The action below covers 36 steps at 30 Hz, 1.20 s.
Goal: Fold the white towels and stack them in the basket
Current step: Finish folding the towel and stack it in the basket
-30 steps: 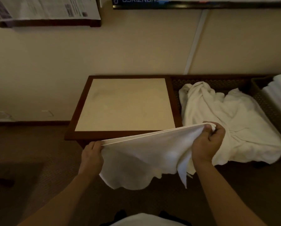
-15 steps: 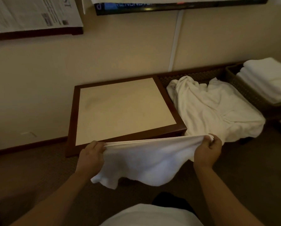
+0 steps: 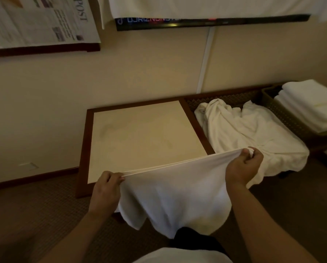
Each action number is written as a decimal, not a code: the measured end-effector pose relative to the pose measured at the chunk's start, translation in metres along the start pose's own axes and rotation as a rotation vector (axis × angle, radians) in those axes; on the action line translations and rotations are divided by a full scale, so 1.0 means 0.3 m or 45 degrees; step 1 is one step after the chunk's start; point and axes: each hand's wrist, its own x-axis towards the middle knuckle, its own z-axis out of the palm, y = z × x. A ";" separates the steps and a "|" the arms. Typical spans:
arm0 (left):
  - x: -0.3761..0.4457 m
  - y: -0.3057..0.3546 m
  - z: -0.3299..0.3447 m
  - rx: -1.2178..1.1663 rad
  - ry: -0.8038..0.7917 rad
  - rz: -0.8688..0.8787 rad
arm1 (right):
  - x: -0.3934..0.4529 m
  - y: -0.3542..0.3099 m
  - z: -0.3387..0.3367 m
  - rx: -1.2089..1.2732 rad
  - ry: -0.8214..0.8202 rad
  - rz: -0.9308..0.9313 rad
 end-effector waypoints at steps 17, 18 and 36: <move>1.168 -0.321 0.113 0.637 -0.451 0.355 | 0.562 0.058 0.876 -0.297 -0.325 -0.142; 1.230 -0.332 0.132 0.632 -0.462 0.315 | 0.595 0.066 0.936 -0.326 -0.361 -0.150; 1.577 -0.689 0.673 0.579 -0.767 -0.497 | 0.924 0.493 1.731 -1.067 -0.882 -0.339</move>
